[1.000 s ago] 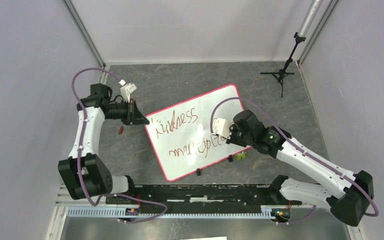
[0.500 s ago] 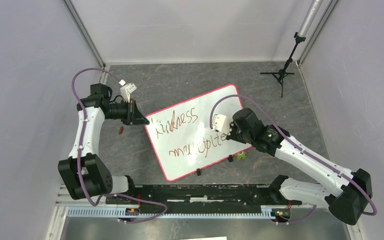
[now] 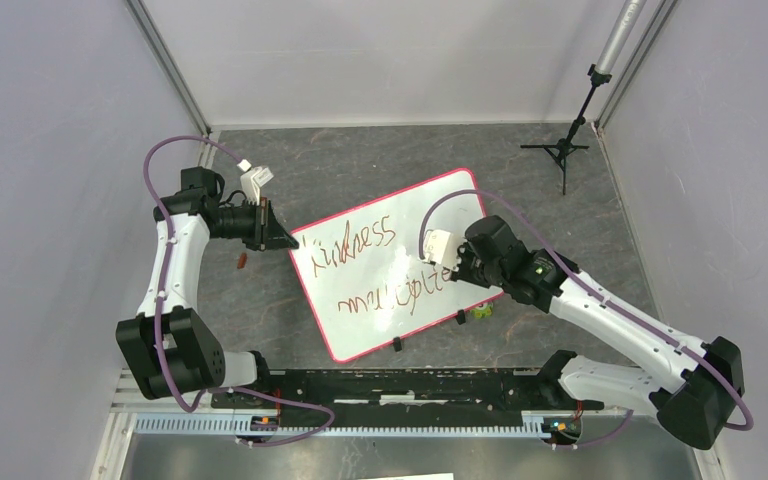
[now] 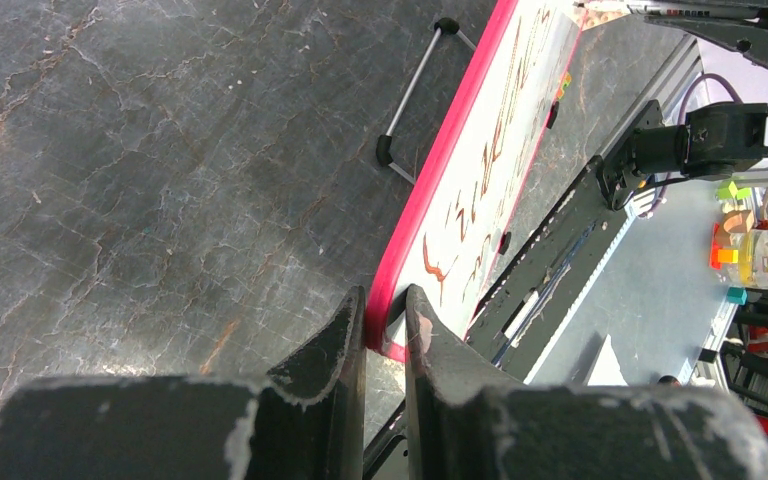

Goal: Write a sentence on the whiteboard
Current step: Write a sentence on the whiteboard, then pick up the pen cap from the center of the board.

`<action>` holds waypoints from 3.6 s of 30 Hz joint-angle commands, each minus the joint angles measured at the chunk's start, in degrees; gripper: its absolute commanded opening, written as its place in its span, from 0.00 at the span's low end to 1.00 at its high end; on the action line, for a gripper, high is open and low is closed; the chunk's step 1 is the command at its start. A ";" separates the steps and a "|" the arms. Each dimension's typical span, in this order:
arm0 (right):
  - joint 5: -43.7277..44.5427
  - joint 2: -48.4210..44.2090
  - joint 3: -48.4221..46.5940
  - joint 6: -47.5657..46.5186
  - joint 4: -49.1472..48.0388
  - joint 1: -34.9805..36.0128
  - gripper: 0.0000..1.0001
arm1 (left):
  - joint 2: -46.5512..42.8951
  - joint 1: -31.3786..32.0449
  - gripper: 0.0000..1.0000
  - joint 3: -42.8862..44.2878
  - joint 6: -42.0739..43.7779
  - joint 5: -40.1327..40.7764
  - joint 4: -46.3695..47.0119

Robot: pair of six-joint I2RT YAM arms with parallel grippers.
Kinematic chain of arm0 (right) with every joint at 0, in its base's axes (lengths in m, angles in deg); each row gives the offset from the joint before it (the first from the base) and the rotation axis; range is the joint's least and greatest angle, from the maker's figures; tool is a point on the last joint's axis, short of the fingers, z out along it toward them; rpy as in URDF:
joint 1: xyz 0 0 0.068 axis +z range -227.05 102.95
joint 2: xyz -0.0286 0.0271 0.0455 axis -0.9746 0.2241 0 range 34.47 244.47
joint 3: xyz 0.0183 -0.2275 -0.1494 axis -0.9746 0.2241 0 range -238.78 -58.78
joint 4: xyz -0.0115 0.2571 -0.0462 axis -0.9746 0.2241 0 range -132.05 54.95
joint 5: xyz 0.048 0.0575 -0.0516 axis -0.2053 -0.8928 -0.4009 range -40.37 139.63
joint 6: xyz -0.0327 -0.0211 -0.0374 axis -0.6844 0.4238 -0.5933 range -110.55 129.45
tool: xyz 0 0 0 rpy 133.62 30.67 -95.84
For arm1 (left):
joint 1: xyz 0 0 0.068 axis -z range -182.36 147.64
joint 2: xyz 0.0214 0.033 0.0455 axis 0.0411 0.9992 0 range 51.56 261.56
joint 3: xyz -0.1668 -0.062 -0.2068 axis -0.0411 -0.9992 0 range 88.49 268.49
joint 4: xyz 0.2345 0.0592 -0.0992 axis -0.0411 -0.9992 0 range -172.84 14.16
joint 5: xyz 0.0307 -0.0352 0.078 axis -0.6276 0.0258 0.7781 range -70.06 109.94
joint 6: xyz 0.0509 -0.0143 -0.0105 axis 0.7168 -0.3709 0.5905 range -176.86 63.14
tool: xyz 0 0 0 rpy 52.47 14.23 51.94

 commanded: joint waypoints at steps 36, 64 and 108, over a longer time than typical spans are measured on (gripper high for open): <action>-6.51 -0.51 -4.57 -0.58 4.70 -0.19 0.00 | 0.17 1.25 0.07 -0.54 -0.27 5.29 0.96; 0.32 0.29 -0.30 -5.50 7.50 -0.67 0.00 | 0.03 1.29 0.12 -0.54 -0.25 5.74 0.89; -33.81 9.30 -23.95 15.47 -5.84 -17.75 0.00 | 21.69 -16.96 0.58 -0.56 10.50 34.23 21.30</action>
